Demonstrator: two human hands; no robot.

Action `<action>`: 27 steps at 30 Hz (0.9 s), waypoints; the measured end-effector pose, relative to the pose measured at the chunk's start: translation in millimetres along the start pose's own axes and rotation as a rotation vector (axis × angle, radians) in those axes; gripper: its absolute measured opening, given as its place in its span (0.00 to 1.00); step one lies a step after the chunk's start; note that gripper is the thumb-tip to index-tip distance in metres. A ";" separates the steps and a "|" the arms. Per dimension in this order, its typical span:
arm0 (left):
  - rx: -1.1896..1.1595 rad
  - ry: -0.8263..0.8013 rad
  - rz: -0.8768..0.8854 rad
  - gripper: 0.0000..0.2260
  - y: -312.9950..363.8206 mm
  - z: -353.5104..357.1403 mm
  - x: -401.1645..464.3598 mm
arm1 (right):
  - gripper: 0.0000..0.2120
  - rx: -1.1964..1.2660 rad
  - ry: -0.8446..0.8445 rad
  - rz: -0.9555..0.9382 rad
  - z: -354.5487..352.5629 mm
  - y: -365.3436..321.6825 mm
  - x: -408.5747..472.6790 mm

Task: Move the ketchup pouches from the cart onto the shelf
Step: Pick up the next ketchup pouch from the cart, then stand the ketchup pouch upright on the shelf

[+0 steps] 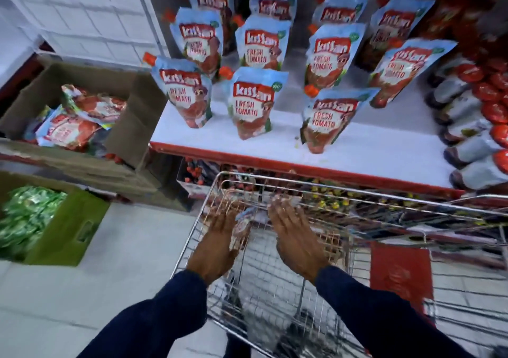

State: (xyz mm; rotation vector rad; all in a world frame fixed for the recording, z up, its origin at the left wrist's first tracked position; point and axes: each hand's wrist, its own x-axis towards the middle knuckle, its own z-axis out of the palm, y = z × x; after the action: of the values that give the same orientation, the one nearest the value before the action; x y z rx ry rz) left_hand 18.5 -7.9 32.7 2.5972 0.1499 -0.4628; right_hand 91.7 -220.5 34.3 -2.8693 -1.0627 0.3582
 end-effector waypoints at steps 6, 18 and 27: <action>-0.071 0.037 -0.150 0.29 -16.7 15.7 26.9 | 0.36 0.088 -0.133 0.071 26.2 -16.3 55.4; -0.125 0.060 -0.233 0.09 -24.7 12.2 46.0 | 0.16 0.062 -0.156 0.098 23.0 -7.6 110.1; -0.158 0.145 -0.033 0.12 11.9 -32.4 23.1 | 0.10 0.314 0.065 0.151 -50.9 16.5 33.7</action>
State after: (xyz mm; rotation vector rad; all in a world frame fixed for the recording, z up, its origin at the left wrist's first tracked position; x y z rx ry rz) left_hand 52.0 -1.9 56.6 2.4750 0.2685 -0.2620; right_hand 139.0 -210.0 74.8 -2.6631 -0.7077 0.3979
